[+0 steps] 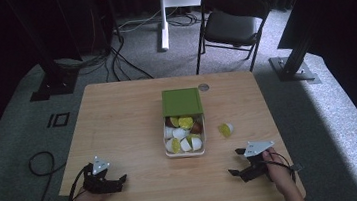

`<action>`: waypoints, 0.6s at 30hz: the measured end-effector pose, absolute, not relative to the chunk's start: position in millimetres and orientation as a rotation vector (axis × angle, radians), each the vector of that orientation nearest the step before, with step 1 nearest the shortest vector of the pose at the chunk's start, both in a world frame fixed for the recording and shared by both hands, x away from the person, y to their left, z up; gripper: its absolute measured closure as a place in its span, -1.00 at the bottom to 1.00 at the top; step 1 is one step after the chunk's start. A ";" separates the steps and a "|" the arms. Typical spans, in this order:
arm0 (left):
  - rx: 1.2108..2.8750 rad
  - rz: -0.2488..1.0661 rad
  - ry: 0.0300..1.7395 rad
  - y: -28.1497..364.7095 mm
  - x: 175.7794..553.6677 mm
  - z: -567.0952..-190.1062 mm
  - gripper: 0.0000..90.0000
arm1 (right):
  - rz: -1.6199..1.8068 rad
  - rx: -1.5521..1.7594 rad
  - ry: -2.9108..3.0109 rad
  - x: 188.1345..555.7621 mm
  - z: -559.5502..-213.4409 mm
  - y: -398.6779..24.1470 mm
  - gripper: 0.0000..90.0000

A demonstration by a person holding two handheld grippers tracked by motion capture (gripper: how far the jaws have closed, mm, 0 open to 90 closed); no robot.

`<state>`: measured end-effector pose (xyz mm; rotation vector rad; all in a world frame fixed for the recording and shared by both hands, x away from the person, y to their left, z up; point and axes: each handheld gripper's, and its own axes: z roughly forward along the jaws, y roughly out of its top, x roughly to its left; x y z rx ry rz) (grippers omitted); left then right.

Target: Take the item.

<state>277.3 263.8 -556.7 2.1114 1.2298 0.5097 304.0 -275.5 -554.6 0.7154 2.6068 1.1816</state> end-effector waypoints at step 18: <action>2.111 0.510 1.230 263.8 277.4 -556.7 -0.94 | 1.156 0.710 2.635 289.9 -560.4 -300.2 -0.71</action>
